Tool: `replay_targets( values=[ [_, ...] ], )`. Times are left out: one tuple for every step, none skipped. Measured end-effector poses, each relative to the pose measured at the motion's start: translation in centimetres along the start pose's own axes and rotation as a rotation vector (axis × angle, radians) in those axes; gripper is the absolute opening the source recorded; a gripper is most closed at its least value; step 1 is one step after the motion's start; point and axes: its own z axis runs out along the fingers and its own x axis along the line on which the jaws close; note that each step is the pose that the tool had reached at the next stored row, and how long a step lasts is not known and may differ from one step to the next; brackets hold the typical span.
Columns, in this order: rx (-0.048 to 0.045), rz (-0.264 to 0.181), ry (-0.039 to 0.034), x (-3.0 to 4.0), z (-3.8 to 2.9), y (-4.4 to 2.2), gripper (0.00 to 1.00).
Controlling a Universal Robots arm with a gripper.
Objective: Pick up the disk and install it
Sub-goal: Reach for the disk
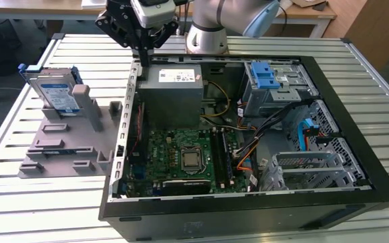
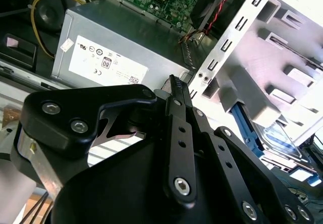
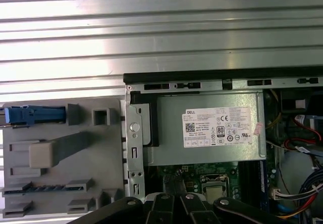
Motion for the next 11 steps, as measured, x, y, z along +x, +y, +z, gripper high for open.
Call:
replay_targets(
  values=[
    [0.0000, 0.000, 0.0000, 0.04, 0.00, 0.00, 0.11],
    [0.0000, 0.000, 0.0000, 0.07, 0.00, 0.00, 0.11],
    [0.0000, 0.000, 0.0000, 0.10, 0.00, -0.01, 0.11],
    [0.0000, 0.000, -0.0001, 0.14, 0.00, -0.01, 0.11],
    [0.0000, 0.000, 0.0000, 0.17, 0.01, -0.01, 0.11],
    [0.0000, 0.000, -0.0001, 0.20, 0.01, -0.01, 0.11],
    [0.0000, 0.000, 0.0000, 0.23, 0.01, -0.01, 0.11],
    [0.0000, 0.000, 0.0000, 0.26, 0.01, -0.01, 0.11],
    [0.0000, 0.000, 0.0000, 0.29, 0.01, -0.02, 0.11],
    [0.0000, 0.000, 0.0000, 0.32, 0.01, -0.02, 0.11],
    [0.0000, 0.000, 0.0000, 0.36, 0.02, -0.02, 0.11]
  ],
)
